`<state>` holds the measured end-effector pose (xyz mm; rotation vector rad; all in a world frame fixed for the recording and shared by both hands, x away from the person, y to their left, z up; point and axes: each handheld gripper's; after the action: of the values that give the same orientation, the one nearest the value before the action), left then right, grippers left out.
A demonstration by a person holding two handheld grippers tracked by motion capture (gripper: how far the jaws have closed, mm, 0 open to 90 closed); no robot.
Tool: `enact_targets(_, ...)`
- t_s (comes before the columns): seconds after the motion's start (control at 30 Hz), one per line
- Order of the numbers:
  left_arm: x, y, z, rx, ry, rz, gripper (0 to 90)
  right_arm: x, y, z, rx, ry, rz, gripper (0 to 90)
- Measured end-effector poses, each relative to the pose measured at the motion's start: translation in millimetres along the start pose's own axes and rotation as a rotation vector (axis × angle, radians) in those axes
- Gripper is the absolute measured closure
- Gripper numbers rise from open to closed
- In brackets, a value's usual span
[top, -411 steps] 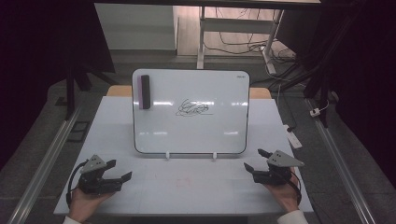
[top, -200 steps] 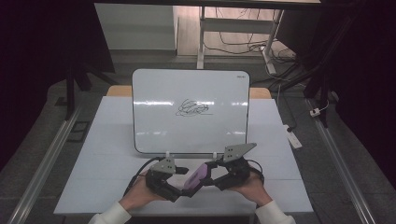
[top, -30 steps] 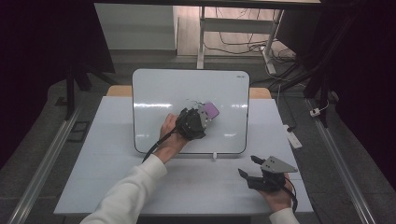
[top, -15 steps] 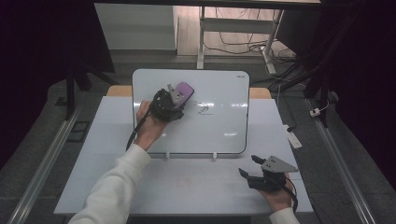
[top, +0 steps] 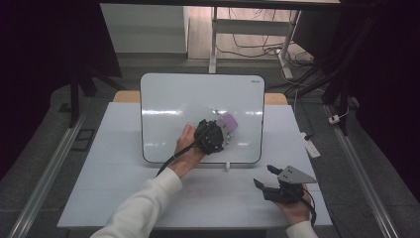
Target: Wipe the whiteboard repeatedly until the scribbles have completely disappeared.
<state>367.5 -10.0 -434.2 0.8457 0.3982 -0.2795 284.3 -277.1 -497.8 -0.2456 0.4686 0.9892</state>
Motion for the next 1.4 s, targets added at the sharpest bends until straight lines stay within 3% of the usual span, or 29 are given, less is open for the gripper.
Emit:
enact_targets(0.07,0.0,2.1,-0.6,-0.008,-0.004,-0.015,41.2,-0.2,-0.3,-0.2,0.004,0.000,-0.001,28.3)
enact_targets(0.13,1.0,10.5,-1.9,-0.048,-0.005,-0.054,41.2,-0.1,-0.5,-0.3,0.001,0.000,-0.001,28.3)
enact_targets(0.27,1.9,35.4,-3.8,-0.111,0.006,-0.018,41.2,-0.6,-0.1,-0.1,0.000,0.001,-0.003,28.3)
enact_targets(0.37,3.2,65.7,-10.2,-0.187,0.020,0.014,41.2,-1.4,-1.2,-0.8,-0.002,0.000,-0.006,28.3)
enact_targets(0.43,3.8,86.0,-16.8,-0.247,0.033,0.023,41.2,-1.4,-1.5,-0.9,0.001,-0.002,-0.005,28.3)
enact_targets(0.53,3.7,102.4,-23.5,-0.289,0.040,0.025,41.2,-1.1,-1.9,-1.0,0.004,-0.002,-0.005,28.3)
enact_targets(0.93,8.4,70.3,-1.2,-0.190,0.021,-0.004,41.3,-0.4,-1.0,-0.9,0.005,0.001,-0.003,28.3)
enact_targets(1.2,7.7,21.3,14.8,-0.090,-0.004,-0.123,41.3,-0.4,-0.6,-0.9,0.006,0.002,-0.001,28.3)
enact_targets(1.27,6.7,13.1,13.5,-0.070,-0.009,-0.130,41.2,-0.4,-0.6,-1.0,0.006,0.002,0.001,28.3)
enact_targets(1.33,5.7,12.5,11.3,-0.061,-0.015,-0.131,41.2,-0.7,-0.4,-1.0,0.006,0.002,-0.001,28.3)
enact_targets(1.4,6.1,20.3,9.2,-0.085,-0.009,-0.134,41.2,-1.3,-0.5,-0.8,0.002,0.000,-0.003,28.3)
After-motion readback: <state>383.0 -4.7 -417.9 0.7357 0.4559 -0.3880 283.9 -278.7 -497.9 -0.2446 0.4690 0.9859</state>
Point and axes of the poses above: each handheld gripper's, and its own axes: x roughly forward along the jaws, z roughly out of its top, y roughly to its left, and after that the axes turned 14 degrees about z, right-handed
